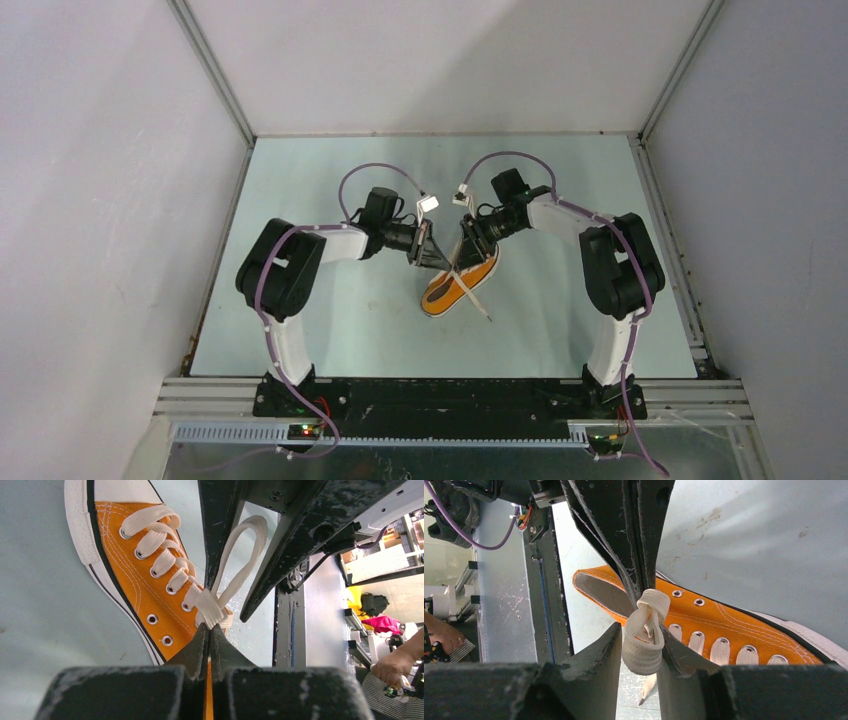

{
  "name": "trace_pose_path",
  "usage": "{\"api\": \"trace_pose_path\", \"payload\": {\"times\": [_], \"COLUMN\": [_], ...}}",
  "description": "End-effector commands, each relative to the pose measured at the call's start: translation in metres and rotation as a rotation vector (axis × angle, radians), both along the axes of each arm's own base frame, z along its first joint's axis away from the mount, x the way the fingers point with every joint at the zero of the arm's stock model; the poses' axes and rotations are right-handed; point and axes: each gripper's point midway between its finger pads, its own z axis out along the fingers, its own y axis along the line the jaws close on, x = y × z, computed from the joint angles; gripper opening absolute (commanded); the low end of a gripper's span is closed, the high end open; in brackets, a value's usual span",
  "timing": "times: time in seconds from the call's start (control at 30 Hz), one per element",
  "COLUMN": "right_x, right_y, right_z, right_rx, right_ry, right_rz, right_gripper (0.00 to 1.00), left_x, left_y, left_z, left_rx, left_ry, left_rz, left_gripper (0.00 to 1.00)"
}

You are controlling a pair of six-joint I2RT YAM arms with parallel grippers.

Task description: Tie the shoes

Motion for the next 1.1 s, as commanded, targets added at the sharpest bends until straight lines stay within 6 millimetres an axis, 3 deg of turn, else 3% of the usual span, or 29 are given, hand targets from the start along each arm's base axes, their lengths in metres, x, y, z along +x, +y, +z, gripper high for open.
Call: {"api": "trace_pose_path", "payload": {"times": [0.0,0.23,0.47,0.53,0.6,0.63,0.77,0.97,1.07], "right_x": [-0.002,-0.002,0.0,0.002,0.005,0.005,0.006,0.009,0.012], "right_y": [0.005,0.007,0.006,0.006,0.004,0.003,0.002,0.002,-0.001], "right_z": [0.01,0.008,0.008,0.007,0.007,0.007,0.007,0.007,0.005], "right_rx": [0.031,0.009,-0.011,-0.024,-0.036,-0.041,-0.048,-0.062,-0.085], "right_ry": [-0.027,-0.047,-0.066,-0.077,-0.088,-0.091,-0.093,-0.095,-0.1], "right_rz": [0.002,-0.004,-0.014,-0.022,-0.032,-0.036,-0.045,-0.059,-0.079], "right_gripper": [0.32,0.2,0.0,0.0,0.0,0.0,0.0,0.0,0.0], "left_x": [0.006,0.003,0.002,0.001,0.0,0.0,-0.002,-0.009,-0.009], "left_y": [-0.004,-0.003,-0.003,-0.003,-0.003,-0.003,-0.009,-0.017,-0.016], "left_z": [0.023,0.022,0.024,0.025,0.026,0.028,0.034,0.029,0.022], "left_rx": [-0.043,-0.044,-0.047,-0.05,-0.054,-0.057,-0.079,-0.068,-0.046], "left_ry": [-0.044,-0.029,-0.028,-0.027,-0.034,-0.041,-0.077,-0.095,-0.105], "left_rz": [0.022,0.022,0.021,0.017,0.012,0.012,-0.012,-0.039,-0.046], "left_gripper": [0.0,0.0,0.0,0.0,0.12,0.22,0.35,0.36,0.29]}}
